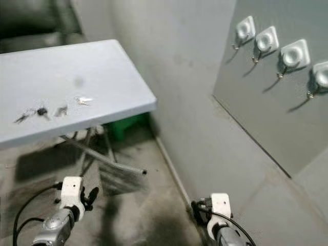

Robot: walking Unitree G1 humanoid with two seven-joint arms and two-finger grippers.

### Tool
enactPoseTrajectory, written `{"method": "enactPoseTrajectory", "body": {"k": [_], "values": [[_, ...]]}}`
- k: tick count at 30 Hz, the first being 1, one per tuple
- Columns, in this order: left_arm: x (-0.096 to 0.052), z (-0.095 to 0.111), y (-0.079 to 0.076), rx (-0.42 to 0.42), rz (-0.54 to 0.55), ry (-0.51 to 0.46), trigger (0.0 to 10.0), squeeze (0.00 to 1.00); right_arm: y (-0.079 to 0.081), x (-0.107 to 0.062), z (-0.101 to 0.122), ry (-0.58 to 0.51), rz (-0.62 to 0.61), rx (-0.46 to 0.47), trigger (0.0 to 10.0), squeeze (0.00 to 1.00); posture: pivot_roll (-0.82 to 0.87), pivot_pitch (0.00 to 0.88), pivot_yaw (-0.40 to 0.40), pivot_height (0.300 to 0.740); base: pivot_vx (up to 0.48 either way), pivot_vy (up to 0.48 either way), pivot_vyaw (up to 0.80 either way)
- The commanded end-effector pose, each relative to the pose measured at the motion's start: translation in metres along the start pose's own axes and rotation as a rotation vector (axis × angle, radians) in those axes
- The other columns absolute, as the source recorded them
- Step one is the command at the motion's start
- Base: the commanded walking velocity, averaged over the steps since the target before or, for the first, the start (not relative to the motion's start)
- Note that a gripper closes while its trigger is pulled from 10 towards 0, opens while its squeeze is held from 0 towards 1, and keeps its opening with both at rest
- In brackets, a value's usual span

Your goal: Hang keys on a hook

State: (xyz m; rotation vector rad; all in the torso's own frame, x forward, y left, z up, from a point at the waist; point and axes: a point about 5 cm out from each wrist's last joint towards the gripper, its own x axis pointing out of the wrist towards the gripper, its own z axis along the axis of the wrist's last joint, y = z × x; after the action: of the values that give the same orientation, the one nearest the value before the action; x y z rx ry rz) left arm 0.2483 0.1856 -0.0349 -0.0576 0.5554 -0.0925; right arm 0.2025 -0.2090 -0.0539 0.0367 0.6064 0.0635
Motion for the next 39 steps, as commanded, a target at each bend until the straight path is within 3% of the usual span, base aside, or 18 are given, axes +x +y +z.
{"method": "enactPoseTrajectory", "body": {"k": [1,15,19,29,39], "values": [[-0.0017,0.0004,0.0085,0.008,0.026,0.005,10.0,0.0,0.0038,0.0044,0.008,-0.022,0.014,0.001,10.0,0.0,-0.09,0.042,-0.024,0.74,0.0,0.0,0.8],[-0.001,0.0002,0.0053,-0.002,0.019,0.003,10.0,0.0,0.0008,0.003,0.0072,-0.02,0.014,-0.003,10.0,0.0,-0.09,0.045,-0.029,0.74,0.0,0.0,0.8],[-0.0007,0.0012,0.0065,-0.008,0.021,0.004,10.0,0.0,0.0014,0.0036,0.0099,-0.043,0.015,0.036,10.0,0.0,-0.08,0.034,-0.032,0.74,0.0,0.0,0.0],[0.0009,0.0039,0.0059,-0.009,0.014,0.004,10.0,0.0,0.0031,0.0057,0.0134,-0.051,0.029,0.028,10.0,0.0,-0.08,0.014,-0.032,0.74,0.0,0.0,0.0],[0.0009,0.0021,0.0053,-0.004,0.02,0.017,10.0,0.0,0.0004,0.003,0.0097,-0.045,0.028,0.032,10.0,0.0,-0.08,0.004,-0.039,0.74,0.0,0.395,0.0]]}}
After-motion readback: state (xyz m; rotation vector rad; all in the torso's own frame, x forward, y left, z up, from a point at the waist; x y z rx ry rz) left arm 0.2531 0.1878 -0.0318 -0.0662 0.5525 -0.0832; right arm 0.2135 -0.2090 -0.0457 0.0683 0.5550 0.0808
